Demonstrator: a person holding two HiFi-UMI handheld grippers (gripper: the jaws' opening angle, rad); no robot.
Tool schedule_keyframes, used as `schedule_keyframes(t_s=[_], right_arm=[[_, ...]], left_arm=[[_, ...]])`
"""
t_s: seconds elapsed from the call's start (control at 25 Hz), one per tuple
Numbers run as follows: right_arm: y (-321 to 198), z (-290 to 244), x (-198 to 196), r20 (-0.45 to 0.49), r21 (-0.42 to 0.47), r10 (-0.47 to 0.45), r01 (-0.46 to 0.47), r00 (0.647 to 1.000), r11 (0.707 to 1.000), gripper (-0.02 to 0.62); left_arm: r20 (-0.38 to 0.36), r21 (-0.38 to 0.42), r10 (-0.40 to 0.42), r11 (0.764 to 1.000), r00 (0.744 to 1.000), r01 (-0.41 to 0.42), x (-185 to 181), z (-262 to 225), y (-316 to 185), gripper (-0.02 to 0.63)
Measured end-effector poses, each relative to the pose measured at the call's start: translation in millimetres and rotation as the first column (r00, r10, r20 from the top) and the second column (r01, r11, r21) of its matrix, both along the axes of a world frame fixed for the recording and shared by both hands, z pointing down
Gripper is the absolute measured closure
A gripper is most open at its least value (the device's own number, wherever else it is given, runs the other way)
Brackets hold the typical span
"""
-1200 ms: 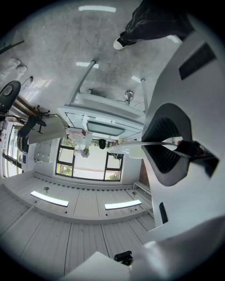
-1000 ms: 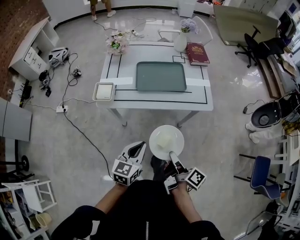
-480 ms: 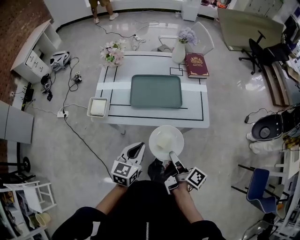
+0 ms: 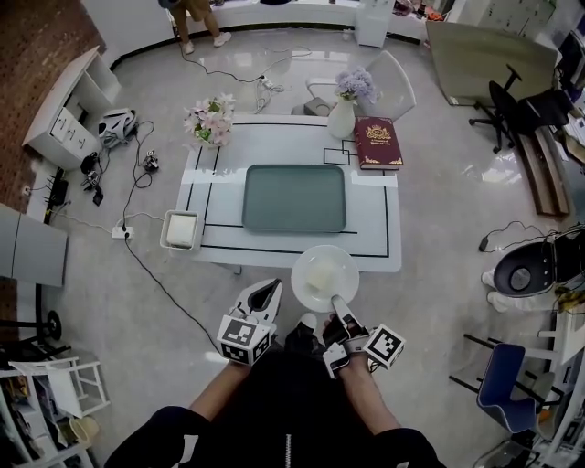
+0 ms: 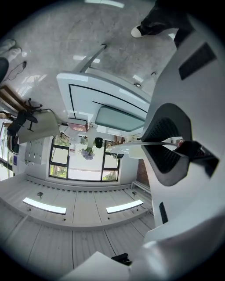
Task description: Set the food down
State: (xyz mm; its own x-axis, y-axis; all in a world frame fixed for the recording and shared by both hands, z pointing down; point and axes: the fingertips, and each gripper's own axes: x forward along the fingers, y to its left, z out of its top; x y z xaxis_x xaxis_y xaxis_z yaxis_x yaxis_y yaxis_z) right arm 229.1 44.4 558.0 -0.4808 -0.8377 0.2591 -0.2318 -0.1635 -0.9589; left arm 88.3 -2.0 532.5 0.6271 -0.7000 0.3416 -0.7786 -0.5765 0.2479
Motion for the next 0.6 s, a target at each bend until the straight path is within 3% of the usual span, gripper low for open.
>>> schedule_keyframes(t_s=[0.36, 0.6], right_arm=[[-34, 0, 0, 0.031, -0.005, -0.006, 0.006, 1.000, 1.000, 0.575], [-63, 3, -5, 0.020, -0.020, 0.005, -0.005, 1.000, 1.000, 0.575]], left_arm=[[0.011, -0.031, -0.053, 0.998, 0.999, 0.054, -14, 4, -21, 0.600], [0.005, -0.047, -0.041, 0.998, 0.999, 0.041, -21, 9, -55, 0.600]])
